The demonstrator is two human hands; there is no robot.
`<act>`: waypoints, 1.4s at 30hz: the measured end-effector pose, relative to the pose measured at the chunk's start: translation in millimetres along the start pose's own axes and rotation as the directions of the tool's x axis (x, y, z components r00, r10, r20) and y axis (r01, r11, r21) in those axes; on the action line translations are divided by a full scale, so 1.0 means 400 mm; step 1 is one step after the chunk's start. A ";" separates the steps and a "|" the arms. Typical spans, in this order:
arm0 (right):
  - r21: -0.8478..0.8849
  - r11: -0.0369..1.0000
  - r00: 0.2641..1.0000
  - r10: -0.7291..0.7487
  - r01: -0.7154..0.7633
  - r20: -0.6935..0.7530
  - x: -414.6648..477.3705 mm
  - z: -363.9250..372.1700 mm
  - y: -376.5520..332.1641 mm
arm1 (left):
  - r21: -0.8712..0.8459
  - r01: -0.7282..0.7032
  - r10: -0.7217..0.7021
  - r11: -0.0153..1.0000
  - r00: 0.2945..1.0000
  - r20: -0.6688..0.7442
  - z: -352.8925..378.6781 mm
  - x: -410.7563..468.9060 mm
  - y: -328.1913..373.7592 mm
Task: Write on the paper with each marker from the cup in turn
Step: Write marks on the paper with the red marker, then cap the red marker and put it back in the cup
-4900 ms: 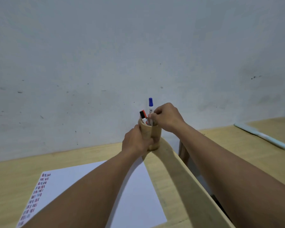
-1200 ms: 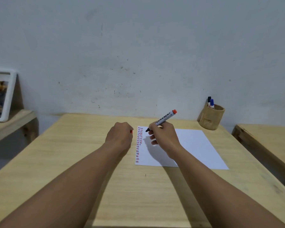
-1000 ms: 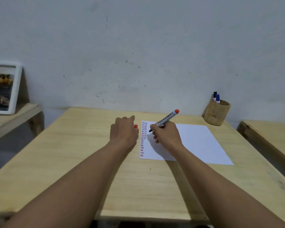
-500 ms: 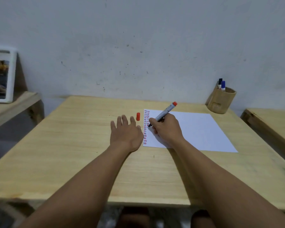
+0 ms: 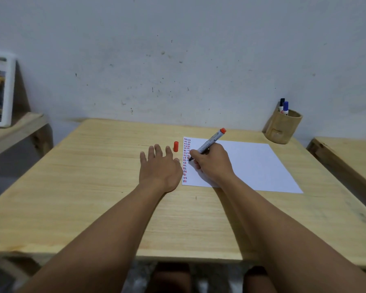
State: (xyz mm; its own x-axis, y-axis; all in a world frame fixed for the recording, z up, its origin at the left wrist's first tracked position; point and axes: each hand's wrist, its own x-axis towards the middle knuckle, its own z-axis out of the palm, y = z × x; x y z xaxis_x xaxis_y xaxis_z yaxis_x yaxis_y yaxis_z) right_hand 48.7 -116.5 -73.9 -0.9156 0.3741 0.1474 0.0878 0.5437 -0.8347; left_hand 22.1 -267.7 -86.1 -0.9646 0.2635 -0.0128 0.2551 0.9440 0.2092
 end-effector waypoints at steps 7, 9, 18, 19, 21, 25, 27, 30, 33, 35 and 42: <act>0.088 0.995 0.997 0.047 -0.042 -0.056 0.002 -0.004 0.001 | -0.078 0.038 -0.042 0.996 0.998 -0.055 -0.008 0.003 0.005; 0.135 0.989 0.996 0.074 -0.066 -0.056 0.006 -0.009 0.002 | -0.151 0.054 -0.076 0.987 0.986 -0.146 -0.028 0.008 0.011; 0.332 0.939 0.994 0.103 -0.090 -0.021 0.016 -0.061 -0.018 | -0.265 -0.124 0.073 0.956 0.978 -0.195 -0.076 0.073 0.001; 0.366 0.925 0.993 0.115 -0.102 -0.015 0.015 -0.068 -0.021 | -0.279 -0.130 0.075 0.951 0.977 -0.201 -0.076 0.077 0.000; 0.414 0.903 0.992 0.129 -0.116 -0.002 0.012 -0.081 -0.029 | -0.317 -0.123 0.053 0.940 0.974 -0.220 -0.078 0.075 0.003; 0.465 0.876 0.990 0.139 -0.127 0.009 0.001 -0.107 -0.048 | -0.521 -0.103 -0.039 0.848 0.966 -0.255 -0.102 0.060 0.032; 0.509 0.851 0.989 0.149 -0.133 0.010 -0.004 -0.120 -0.060 | -0.689 -0.117 -0.106 0.715 0.956 -0.273 -0.123 0.050 0.059; 0.617 0.774 0.986 0.168 -0.140 0.013 -0.010 -0.142 -0.087 | -0.848 -0.116 -0.167 0.517 0.958 -0.232 -0.155 0.036 0.092; 0.673 0.727 0.983 0.182 -0.134 -0.001 -0.019 -0.170 -0.115 | -0.875 -0.106 -0.138 0.472 0.972 -0.192 -0.184 0.027 0.112; 0.690 0.712 0.982 0.186 -0.125 -0.013 -0.023 -0.189 -0.129 | -0.910 -0.097 -0.123 0.403 0.980 -0.159 -0.202 0.019 0.124; 0.766 0.628 0.979 0.204 -0.136 0.006 -0.027 -0.220 -0.149 | -0.940 -0.054 -0.014 0.337 0.998 -0.063 -0.235 -0.007 0.154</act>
State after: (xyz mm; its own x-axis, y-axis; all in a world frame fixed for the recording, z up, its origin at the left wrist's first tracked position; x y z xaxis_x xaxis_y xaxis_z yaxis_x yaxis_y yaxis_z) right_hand 87.9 -86.8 20.8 -0.8810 0.4723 -0.0290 -0.1214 -0.2850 -0.9508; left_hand 34.3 -228.9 18.7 -0.9705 0.2368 0.0457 0.0752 0.1169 0.9903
